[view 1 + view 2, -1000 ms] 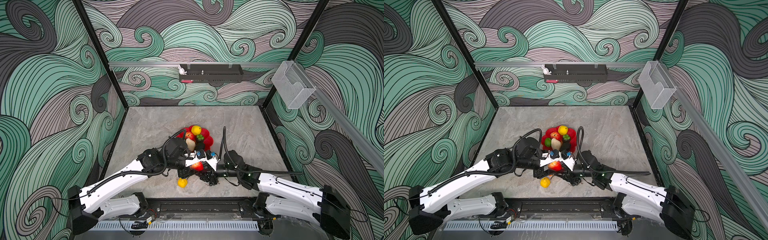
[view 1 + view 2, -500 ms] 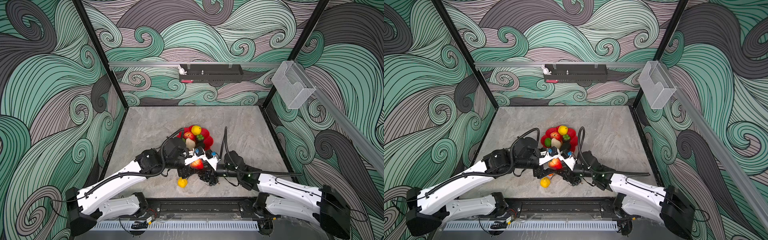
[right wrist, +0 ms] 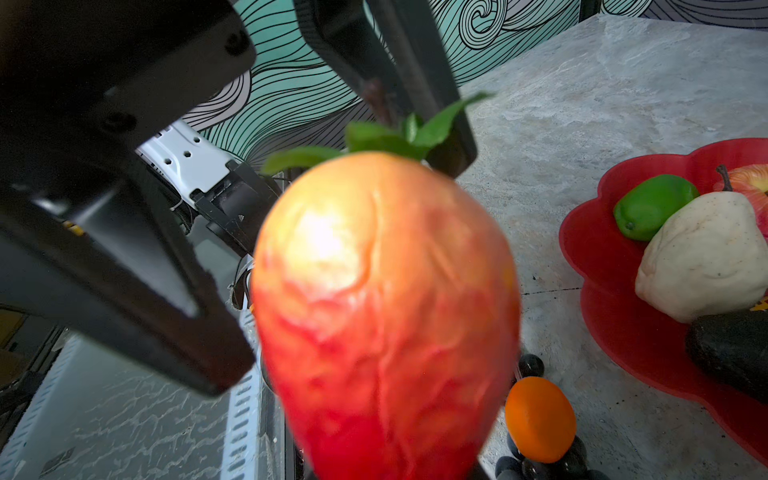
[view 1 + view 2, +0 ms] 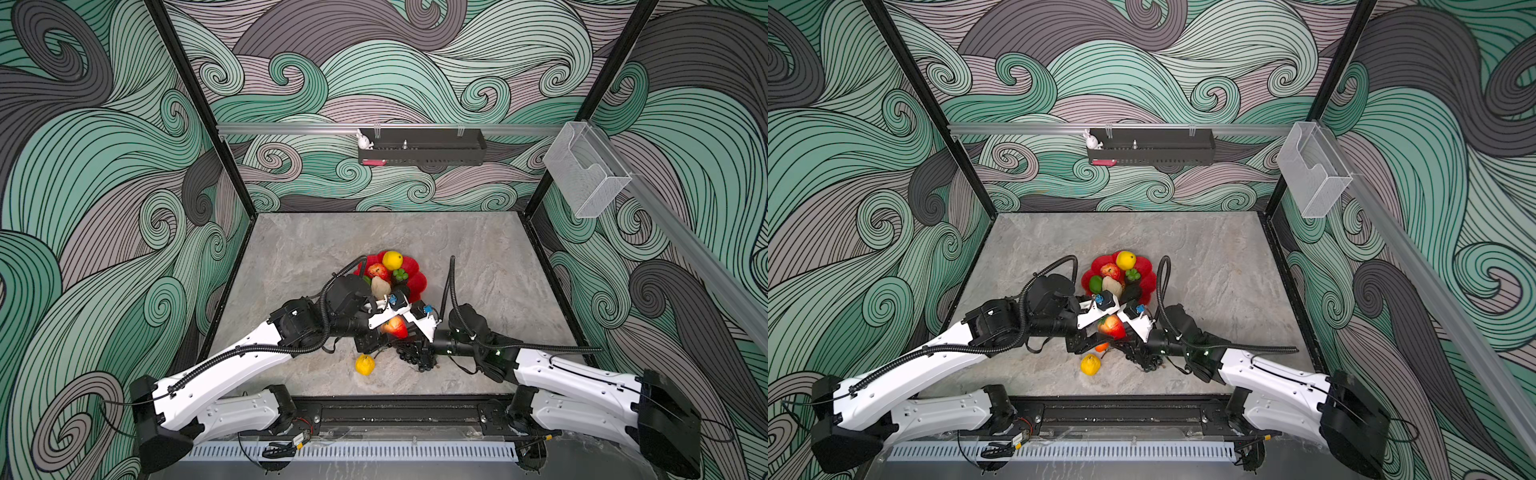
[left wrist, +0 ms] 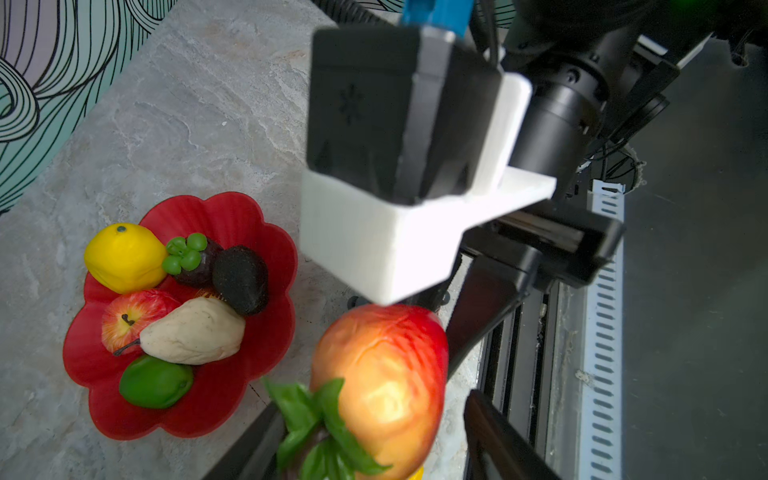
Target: Place and organize the fake fruits in the fruit bowl
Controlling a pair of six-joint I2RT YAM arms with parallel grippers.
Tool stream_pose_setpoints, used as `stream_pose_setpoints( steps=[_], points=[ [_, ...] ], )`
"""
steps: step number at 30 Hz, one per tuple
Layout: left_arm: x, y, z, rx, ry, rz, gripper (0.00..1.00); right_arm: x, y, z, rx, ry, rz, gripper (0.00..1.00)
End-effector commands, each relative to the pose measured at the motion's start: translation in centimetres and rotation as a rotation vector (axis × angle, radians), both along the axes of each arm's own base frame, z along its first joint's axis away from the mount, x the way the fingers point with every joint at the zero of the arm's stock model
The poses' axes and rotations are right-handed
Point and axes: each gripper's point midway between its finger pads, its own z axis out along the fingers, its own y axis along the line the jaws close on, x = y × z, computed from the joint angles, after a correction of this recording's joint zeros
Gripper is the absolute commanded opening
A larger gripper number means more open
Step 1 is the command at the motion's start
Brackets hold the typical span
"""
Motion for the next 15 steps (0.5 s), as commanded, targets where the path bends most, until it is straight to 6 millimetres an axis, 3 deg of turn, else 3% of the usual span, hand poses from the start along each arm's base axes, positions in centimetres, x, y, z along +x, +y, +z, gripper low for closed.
stream_pose_setpoints(
  steps=[1, 7, 15],
  points=[
    [-0.4, -0.4, 0.2, -0.007, 0.025, -0.03, 0.58, 0.1, 0.2, 0.6, 0.027, -0.031, 0.006, 0.17],
    [-1.1, -0.7, -0.2, -0.004, 0.059, -0.07, 0.47, 0.0, 0.3, 1.1, 0.045, -0.036, 0.013, 0.23],
    [-2.4, -1.2, -1.1, 0.005, 0.126, -0.137, 0.47, 0.0, 0.1, 2.1, 0.082, -0.051, 0.001, 0.49]
  ],
)
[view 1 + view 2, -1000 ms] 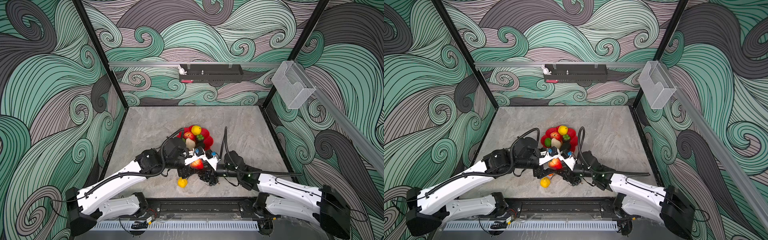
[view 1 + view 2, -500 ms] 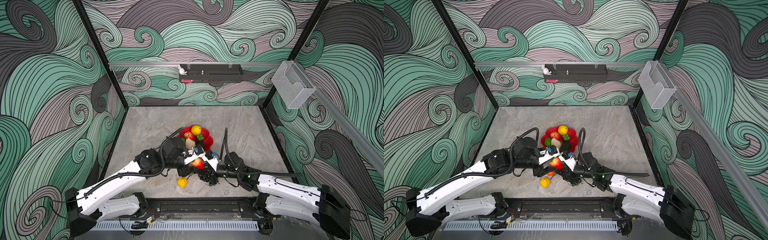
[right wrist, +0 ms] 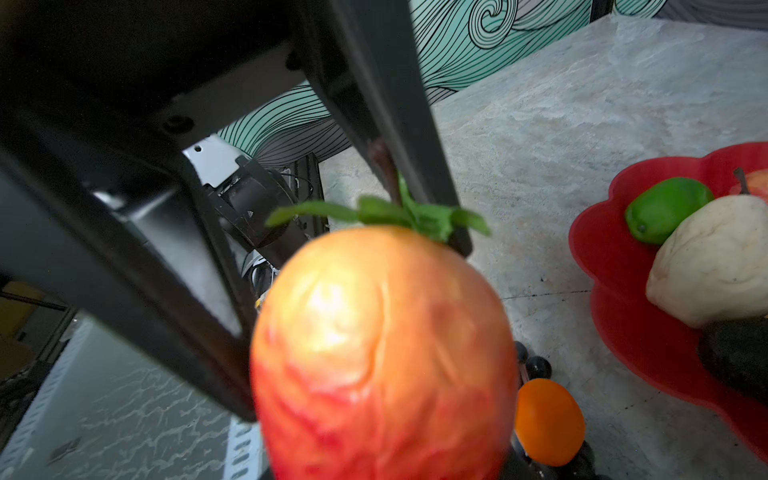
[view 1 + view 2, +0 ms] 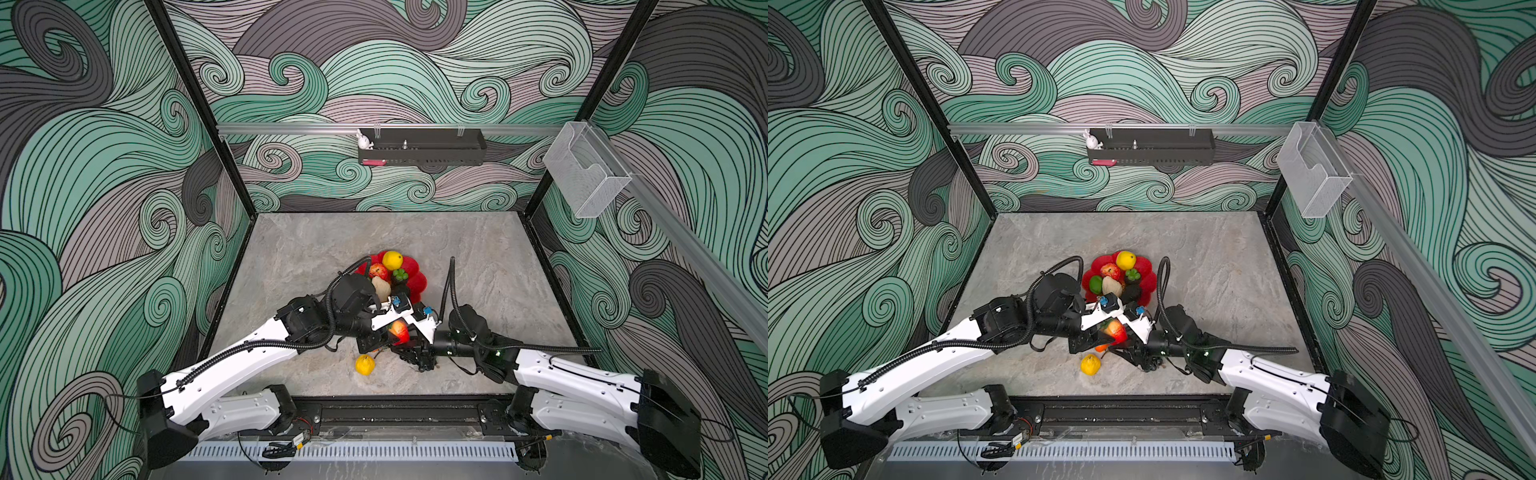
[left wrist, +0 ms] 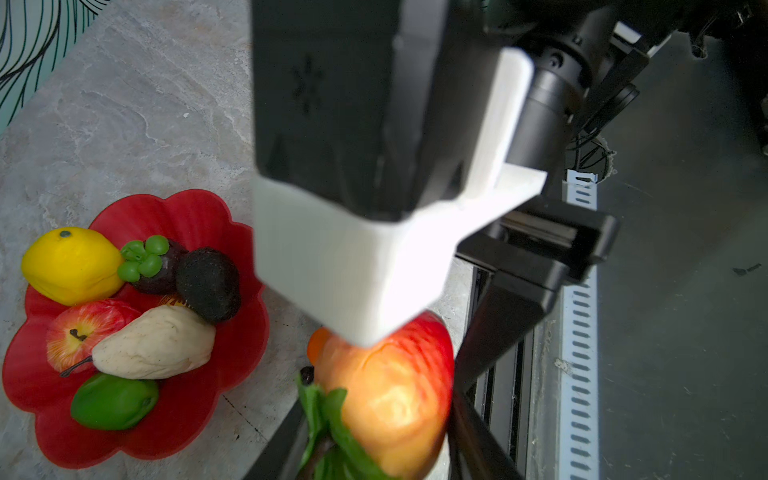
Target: Place and organize the fake fruits in the fruit bowl
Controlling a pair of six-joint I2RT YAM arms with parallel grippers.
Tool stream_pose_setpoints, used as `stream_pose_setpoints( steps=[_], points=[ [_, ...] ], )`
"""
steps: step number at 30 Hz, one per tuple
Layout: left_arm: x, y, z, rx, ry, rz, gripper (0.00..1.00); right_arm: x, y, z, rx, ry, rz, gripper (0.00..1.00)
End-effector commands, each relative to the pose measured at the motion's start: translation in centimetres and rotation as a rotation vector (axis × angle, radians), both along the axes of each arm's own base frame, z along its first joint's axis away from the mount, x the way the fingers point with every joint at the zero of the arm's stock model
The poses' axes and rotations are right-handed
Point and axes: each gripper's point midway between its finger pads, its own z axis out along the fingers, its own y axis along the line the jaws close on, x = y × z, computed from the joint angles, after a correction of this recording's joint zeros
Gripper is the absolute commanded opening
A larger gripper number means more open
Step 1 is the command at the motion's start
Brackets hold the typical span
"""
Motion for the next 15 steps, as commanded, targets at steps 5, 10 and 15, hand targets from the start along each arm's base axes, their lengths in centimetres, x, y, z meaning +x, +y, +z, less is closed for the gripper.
stream_pose_setpoints(
  steps=[5, 10, 15],
  points=[
    [-2.1, -0.5, -0.3, 0.001, 0.097, -0.095, 0.47, 0.4, 0.0, 2.1, 0.08, -0.046, -0.018, 0.53],
    [-2.6, -0.5, -0.4, -0.001, 0.121, -0.113, 0.48, 0.5, -0.1, 2.2, 0.095, -0.043, -0.033, 0.52],
    [-2.7, -0.5, -0.3, -0.005, 0.12, -0.116, 0.53, 0.5, 0.1, 2.2, 0.094, -0.045, -0.024, 0.34]
  ],
)
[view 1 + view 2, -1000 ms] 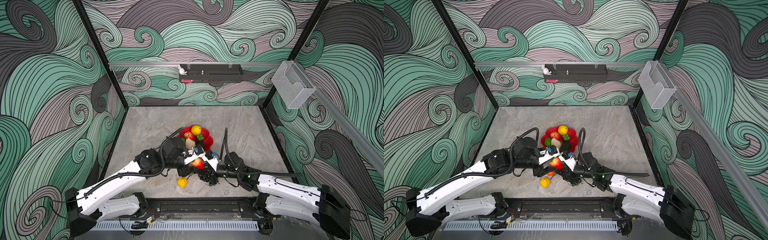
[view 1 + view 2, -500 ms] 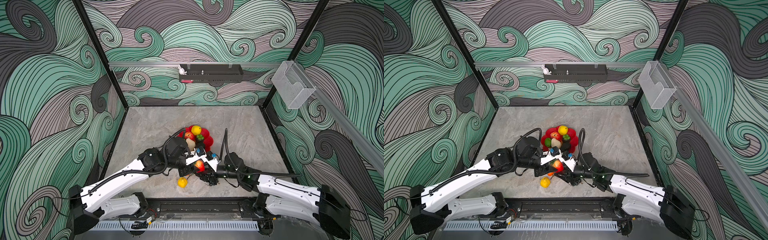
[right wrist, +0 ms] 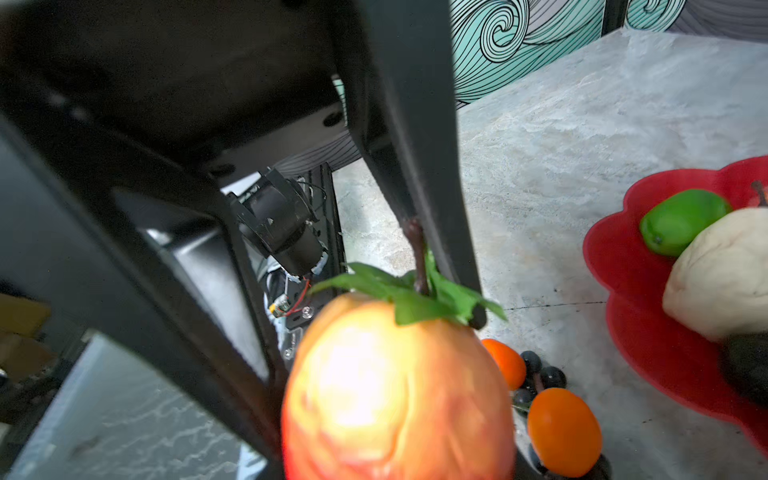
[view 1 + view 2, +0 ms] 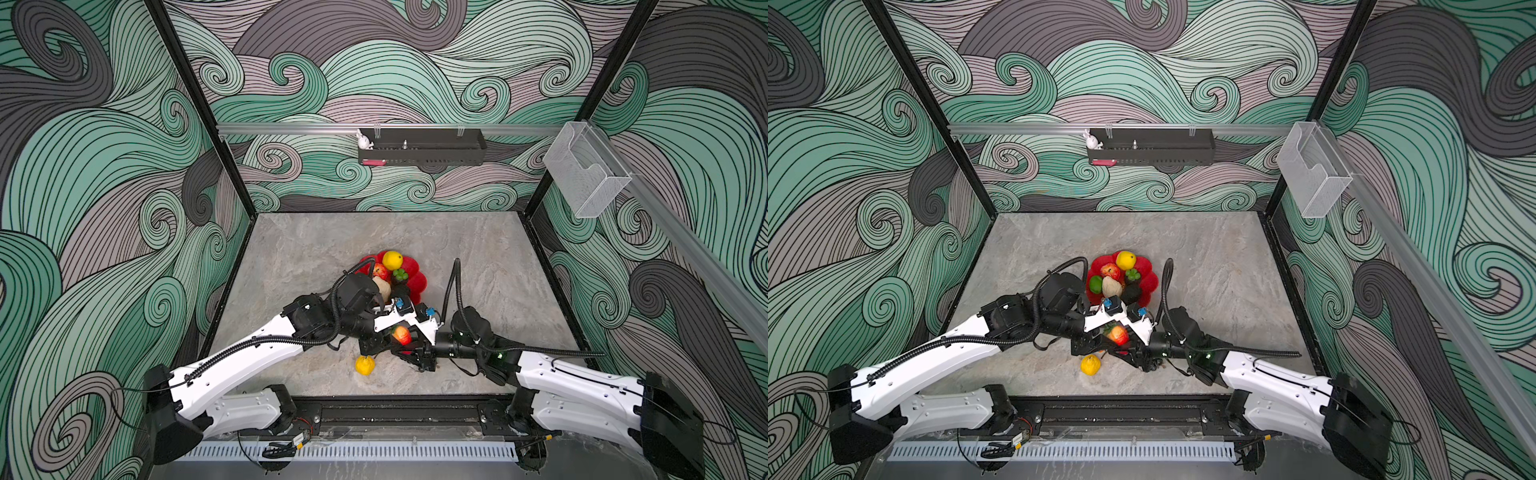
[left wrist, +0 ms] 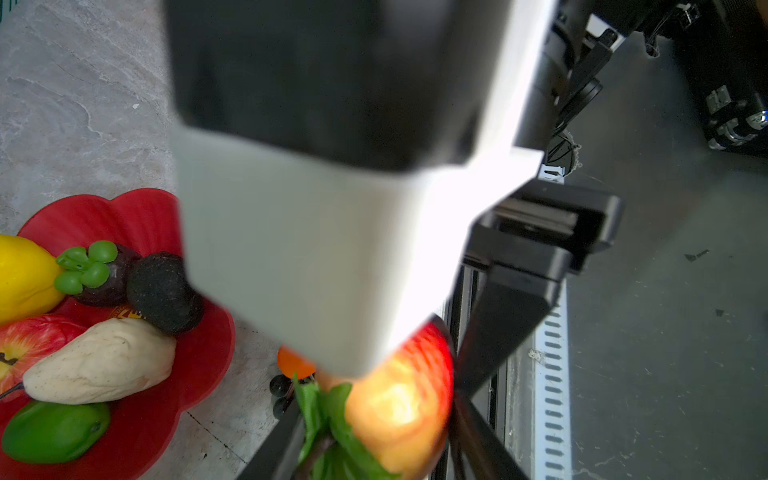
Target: Place and organize the fake fruits in the fruit bowl
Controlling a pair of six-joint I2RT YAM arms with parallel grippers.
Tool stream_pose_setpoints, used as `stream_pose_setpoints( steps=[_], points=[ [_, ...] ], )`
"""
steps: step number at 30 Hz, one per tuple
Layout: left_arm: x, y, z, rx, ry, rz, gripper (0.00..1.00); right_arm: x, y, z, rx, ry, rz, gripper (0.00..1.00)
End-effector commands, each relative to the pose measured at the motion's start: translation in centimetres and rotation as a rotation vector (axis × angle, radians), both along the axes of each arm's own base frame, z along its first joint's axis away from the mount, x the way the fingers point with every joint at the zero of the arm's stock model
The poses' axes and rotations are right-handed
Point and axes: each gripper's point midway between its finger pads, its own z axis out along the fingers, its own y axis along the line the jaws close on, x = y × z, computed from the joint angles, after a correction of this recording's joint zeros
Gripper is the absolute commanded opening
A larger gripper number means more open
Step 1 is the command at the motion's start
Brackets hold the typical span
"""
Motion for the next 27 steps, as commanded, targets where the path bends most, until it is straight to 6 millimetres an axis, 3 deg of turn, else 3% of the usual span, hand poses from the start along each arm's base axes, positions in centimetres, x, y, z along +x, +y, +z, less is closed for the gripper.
stream_pose_setpoints(
  steps=[1, 10, 15, 18, 23, 27],
  points=[
    [-1.8, 0.0, 0.5, -0.006, 0.061, -0.064, 0.55, 1.0, 0.1, 1.7, 0.059, -0.045, -0.041, 0.3],
    [-0.6, 0.7, 2.6, -0.055, -0.006, 0.025, 0.78, 1.2, -0.3, 0.9, 0.036, -0.049, -0.063, 0.27],
    [1.0, 1.9, 5.4, -0.161, -0.056, 0.14, 0.81, 1.3, -1.0, 0.0, -0.008, -0.096, -0.072, 0.27],
    [1.5, 1.9, 5.7, -0.166, -0.04, 0.159, 0.71, 1.1, -1.1, 0.0, 0.001, -0.128, -0.059, 0.27],
    [2.0, 1.4, 5.1, -0.129, 0.04, 0.173, 0.42, 1.0, -0.9, 0.1, 0.008, -0.169, -0.053, 0.27],
    [1.8, 0.7, 4.9, -0.125, 0.092, 0.158, 0.33, 0.9, -0.7, -0.3, -0.01, -0.178, -0.053, 0.27]
  ],
)
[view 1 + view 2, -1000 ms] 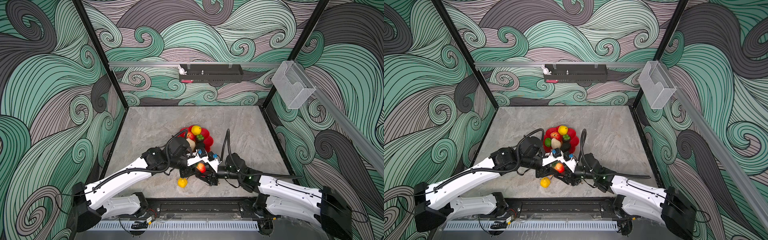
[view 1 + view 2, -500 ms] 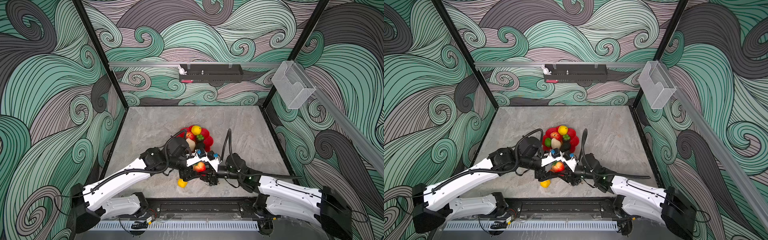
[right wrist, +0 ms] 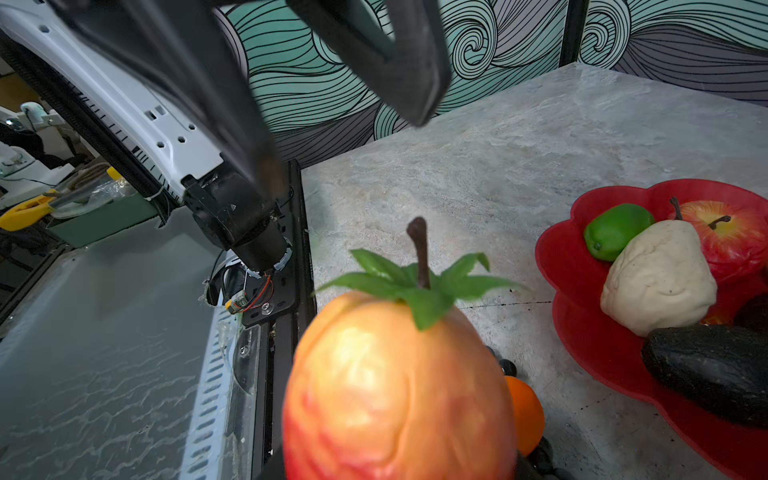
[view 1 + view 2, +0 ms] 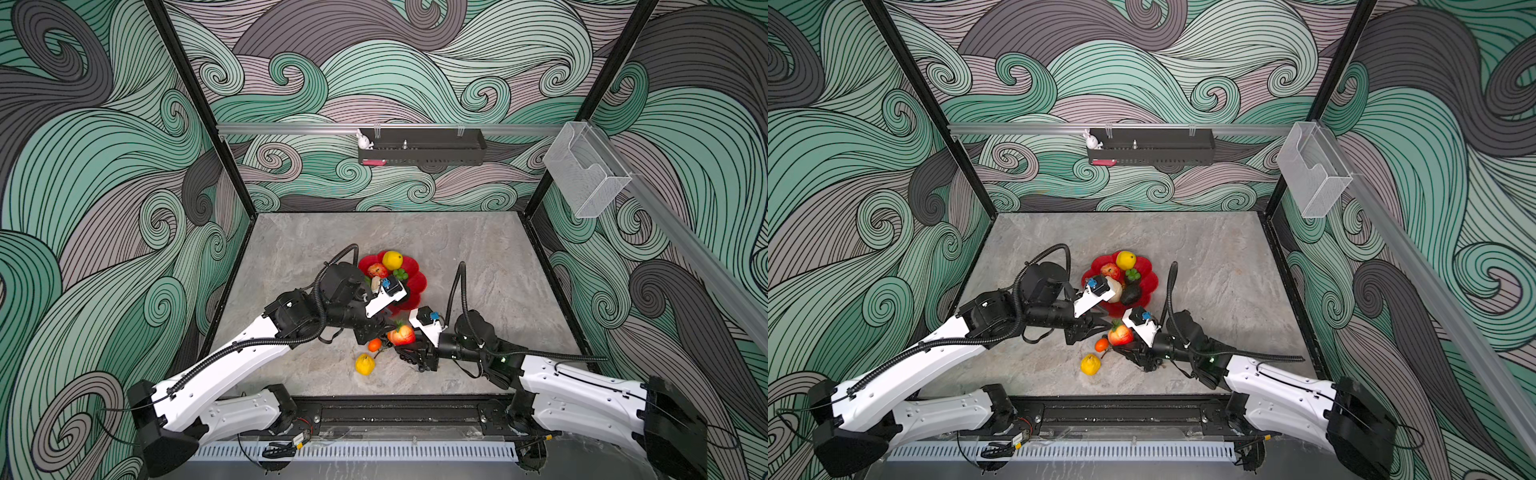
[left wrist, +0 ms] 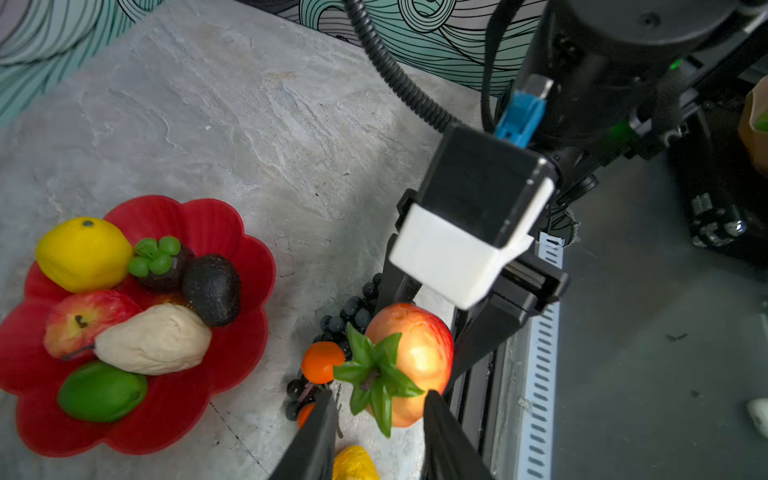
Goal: Place and organize the fake fruits in the fruit bowl
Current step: 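Carry the strawberry over the red bowl with the left gripper while the right withdraws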
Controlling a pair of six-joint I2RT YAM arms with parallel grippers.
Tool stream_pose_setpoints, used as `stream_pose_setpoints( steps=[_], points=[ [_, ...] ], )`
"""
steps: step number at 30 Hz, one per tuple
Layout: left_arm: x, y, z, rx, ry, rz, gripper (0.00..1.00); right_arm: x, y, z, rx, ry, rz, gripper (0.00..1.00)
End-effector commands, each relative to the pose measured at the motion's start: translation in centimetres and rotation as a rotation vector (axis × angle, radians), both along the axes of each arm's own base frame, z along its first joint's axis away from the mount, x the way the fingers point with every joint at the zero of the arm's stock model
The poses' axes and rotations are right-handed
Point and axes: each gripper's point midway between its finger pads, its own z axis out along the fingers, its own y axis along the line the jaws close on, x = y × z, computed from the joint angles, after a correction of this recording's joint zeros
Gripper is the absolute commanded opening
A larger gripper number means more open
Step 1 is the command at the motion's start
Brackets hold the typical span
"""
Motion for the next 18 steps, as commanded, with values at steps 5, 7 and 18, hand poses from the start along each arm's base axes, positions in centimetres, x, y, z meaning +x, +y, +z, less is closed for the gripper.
stream_pose_setpoints(
  steps=[5, 7, 18],
  points=[
    [-0.4, -0.5, 0.7, -0.009, 0.074, -0.018, 0.29, 0.1, 0.4, 0.4, 0.01, -0.057, -0.004, 0.26],
    [-0.4, -0.6, 0.5, -0.003, 0.08, -0.019, 0.27, 0.0, 0.5, 0.4, 0.009, -0.058, 0.001, 0.26],
    [0.4, -0.1, -1.4, 0.07, 0.102, 0.014, 0.27, 0.0, 0.4, 0.7, 0.015, -0.063, -0.004, 0.26]
  ],
)
